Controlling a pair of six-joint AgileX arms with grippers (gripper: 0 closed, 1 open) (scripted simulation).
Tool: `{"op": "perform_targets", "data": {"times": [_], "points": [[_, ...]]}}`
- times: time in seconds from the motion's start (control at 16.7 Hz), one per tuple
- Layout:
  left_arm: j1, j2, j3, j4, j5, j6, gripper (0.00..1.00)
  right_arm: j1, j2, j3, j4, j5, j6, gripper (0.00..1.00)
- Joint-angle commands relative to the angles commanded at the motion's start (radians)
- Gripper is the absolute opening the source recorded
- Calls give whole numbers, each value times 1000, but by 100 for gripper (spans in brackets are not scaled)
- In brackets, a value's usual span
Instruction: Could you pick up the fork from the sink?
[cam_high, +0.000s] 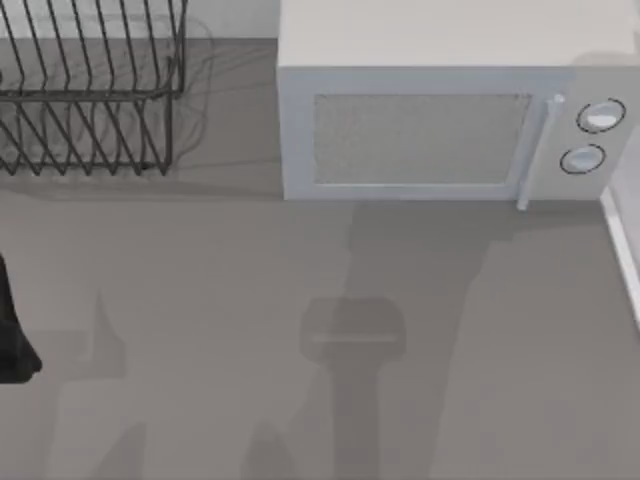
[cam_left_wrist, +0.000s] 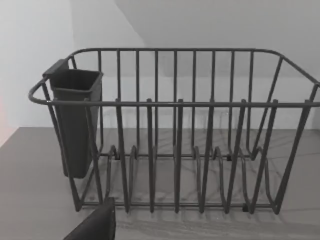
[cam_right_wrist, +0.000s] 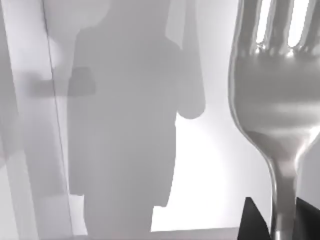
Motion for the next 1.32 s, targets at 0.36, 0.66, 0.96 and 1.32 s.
{"op": "perform_targets", "data": {"times": [0.36, 0.66, 0.96, 1.32], "points": [[0, 0, 0, 0, 0, 0, 100, 332, -358, -135, -35, 30, 423, 0], [0, 0, 0, 0, 0, 0, 100, 662, -544, -402, -37, 18, 743, 0], [0, 0, 0, 0, 0, 0, 100, 862, -527, -607, -22, -9, 835, 0], [0, 0, 0, 0, 0, 0, 100, 875, -516, -624, -17, -13, 838, 0]]}}
